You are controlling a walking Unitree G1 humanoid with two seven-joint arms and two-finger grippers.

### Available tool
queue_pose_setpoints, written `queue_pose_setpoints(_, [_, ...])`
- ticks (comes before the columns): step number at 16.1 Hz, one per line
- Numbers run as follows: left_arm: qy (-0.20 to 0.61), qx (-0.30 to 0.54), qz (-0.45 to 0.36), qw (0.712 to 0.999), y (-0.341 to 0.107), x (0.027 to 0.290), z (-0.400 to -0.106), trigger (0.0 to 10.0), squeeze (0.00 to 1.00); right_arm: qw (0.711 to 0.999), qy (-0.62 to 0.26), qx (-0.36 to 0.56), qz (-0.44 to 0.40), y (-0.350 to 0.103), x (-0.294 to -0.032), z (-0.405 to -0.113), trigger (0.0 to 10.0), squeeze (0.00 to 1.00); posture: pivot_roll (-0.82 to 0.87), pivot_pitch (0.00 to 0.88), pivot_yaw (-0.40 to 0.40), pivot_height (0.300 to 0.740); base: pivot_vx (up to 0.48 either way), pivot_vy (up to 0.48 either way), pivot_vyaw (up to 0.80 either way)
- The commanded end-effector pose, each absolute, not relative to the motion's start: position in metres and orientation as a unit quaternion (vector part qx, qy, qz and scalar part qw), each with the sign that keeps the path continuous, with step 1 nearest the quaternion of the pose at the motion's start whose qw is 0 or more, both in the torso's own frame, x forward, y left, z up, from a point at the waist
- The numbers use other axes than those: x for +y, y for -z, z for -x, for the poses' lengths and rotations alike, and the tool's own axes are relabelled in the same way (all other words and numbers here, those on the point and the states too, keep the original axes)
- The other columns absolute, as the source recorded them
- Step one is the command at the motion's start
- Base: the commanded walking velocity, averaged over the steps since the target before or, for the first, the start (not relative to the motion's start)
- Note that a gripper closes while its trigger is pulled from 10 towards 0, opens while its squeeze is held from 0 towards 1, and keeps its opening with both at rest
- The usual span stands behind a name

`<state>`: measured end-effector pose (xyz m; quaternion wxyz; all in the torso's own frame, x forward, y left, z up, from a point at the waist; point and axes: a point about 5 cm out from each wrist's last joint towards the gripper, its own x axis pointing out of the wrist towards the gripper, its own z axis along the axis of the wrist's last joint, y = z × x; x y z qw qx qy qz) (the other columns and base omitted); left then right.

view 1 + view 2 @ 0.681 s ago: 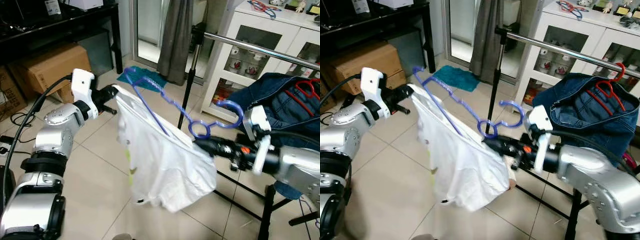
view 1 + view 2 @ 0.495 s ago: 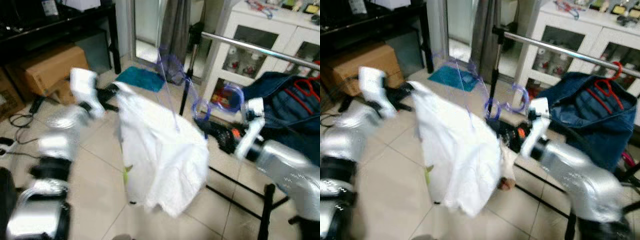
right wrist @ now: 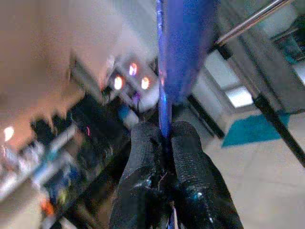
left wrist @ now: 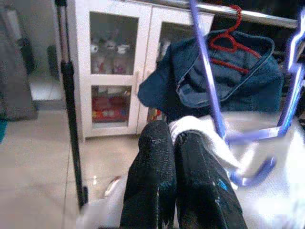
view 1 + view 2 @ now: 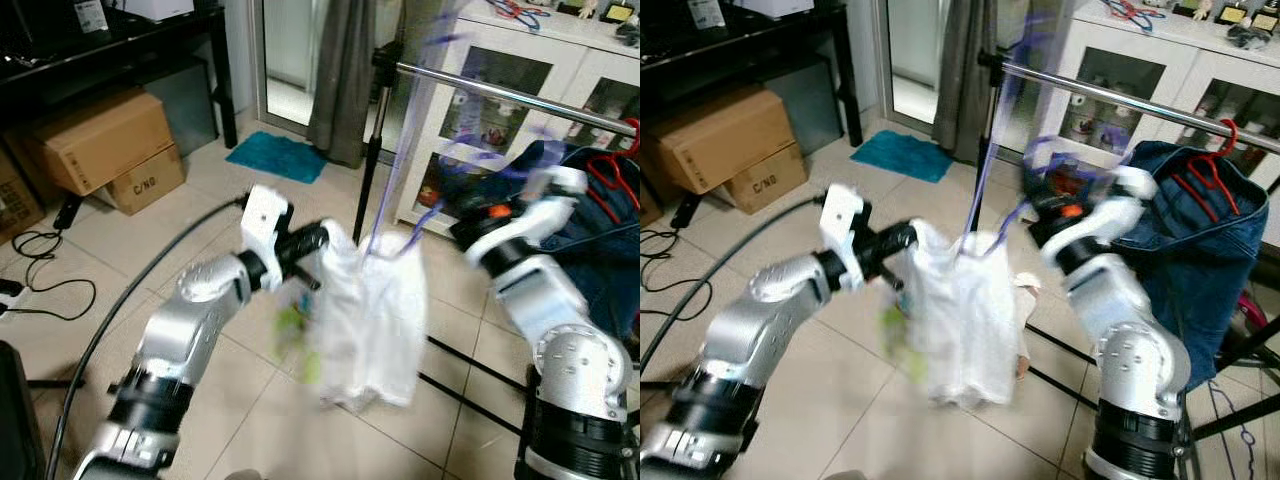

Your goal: Hang hanger

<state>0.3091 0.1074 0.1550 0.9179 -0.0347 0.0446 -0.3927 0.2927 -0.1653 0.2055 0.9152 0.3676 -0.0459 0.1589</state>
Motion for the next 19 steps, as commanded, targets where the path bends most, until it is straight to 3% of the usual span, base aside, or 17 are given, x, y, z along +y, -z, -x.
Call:
queue_pose_setpoints(1, [0.394, -0.007, 0.071, 0.916, -0.179, 0.108, -0.307, 0.0, 0.00, 0.949, -0.116, -0.052, -0.289, -0.207, -0.174, -0.296, 0.0, 0.00, 0.07, 0.000, -0.026, 0.740, 0.000, 0.000, 0.00])
queue_pose_setpoints(2, [0.389, -0.048, 0.122, 0.912, -0.197, 0.114, -0.305, 0.0, 0.00, 0.984, -0.117, -0.041, -0.126, -0.200, -0.172, -0.295, 0.0, 0.00, 0.07, 0.000, -0.025, 0.740, 0.000, 0.000, 0.00])
queue_pose_setpoints(5, [0.355, -0.102, 0.167, 0.914, -0.225, 0.138, -0.308, 0.0, 0.00, 0.971, -0.126, -0.045, -0.200, -0.198, -0.164, -0.293, 0.0, 0.00, 0.08, 0.000, -0.033, 0.740, 0.000, 0.000, 0.00])
queue_pose_setpoints(6, [0.356, -0.074, 0.134, 0.922, -0.215, 0.139, -0.306, 0.0, 0.00, 0.964, -0.109, -0.046, -0.239, -0.197, -0.167, -0.294, 0.0, 0.00, 0.08, 0.000, -0.036, 0.740, 0.000, 0.000, 0.00])
queue_pose_setpoints(7, [0.347, -0.023, 0.088, 0.934, -0.194, 0.141, -0.301, 0.0, 0.00, 0.970, -0.089, -0.044, -0.220, -0.195, -0.171, -0.294, 0.0, 0.00, 0.08, 0.000, -0.034, 0.740, 0.000, 0.000, 0.00])
queue_pose_setpoints(8, [0.308, 0.023, 0.057, 0.949, -0.173, 0.147, -0.294, 0.0, 0.00, 0.982, -0.054, -0.015, -0.179, -0.185, -0.177, -0.292, 10.0, 0.00, 0.07, 0.000, -0.030, 0.740, 0.000, 0.000, 0.00])
queue_pose_setpoints(9, [0.294, 0.029, 0.052, 0.954, -0.169, 0.149, -0.292, 0.0, 0.00, 0.984, -0.050, -0.002, -0.169, -0.183, -0.179, -0.291, 10.0, 0.00, 0.07, 0.000, -0.030, 0.740, 0.000, 0.000, 0.00])
queue_pose_setpoints(10, [0.262, 0.032, 0.055, 0.963, -0.164, 0.155, -0.287, 1.5, 0.00, 0.989, -0.061, 0.027, -0.134, -0.174, -0.179, -0.282, 10.0, 0.00, 0.06, 0.000, -0.028, 0.740, 0.000, 0.000, 0.00])
queue_pose_setpoints(11, [0.211, 0.049, 0.047, 0.975, -0.154, 0.162, -0.282, 10.0, 0.00, 0.995, -0.034, 0.074, -0.065, -0.153, -0.187, -0.266, 10.0, 0.00, 0.05, 0.000, -0.027, 0.740, 0.000, 0.000, -0.79])
queue_pose_setpoints(13, [0.186, 0.065, 0.032, 0.980, -0.148, 0.165, -0.280, 10.0, 0.00, 0.995, -0.017, 0.086, -0.050, -0.144, -0.191, -0.259, 10.0, 0.00, 0.05, 0.000, -0.027, 0.740, 0.000, 0.000, -0.80])
queue_pose_setpoints(15, [0.081, 0.106, -0.030, 0.991, -0.131, 0.178, -0.278, 10.0, 0.00, 0.994, 0.011, 0.105, -0.035, -0.136, -0.193, -0.246, 10.0, 0.00, 0.04, 0.000, -0.015, 0.740, 0.000, 0.000, -0.80])
queue_pose_setpoints(16, [0.093, 0.112, 0.010, 0.989, -0.125, 0.173, -0.276, 10.0, 0.00, 0.991, 0.026, 0.131, 0.006, -0.125, -0.193, -0.246, 10.0, 0.00, 0.03, 0.000, -0.023, 0.740, 0.000, 0.000, -0.80])
queue_pose_setpoints(19, [0.140, 0.092, -0.026, 0.986, -0.129, 0.161, -0.270, 10.0, 0.00, 0.988, 0.037, 0.143, -0.038, -0.118, -0.189, -0.243, 10.0, 0.00, 0.03, 0.000, -0.020, 0.740, 0.000, 0.000, -0.80])
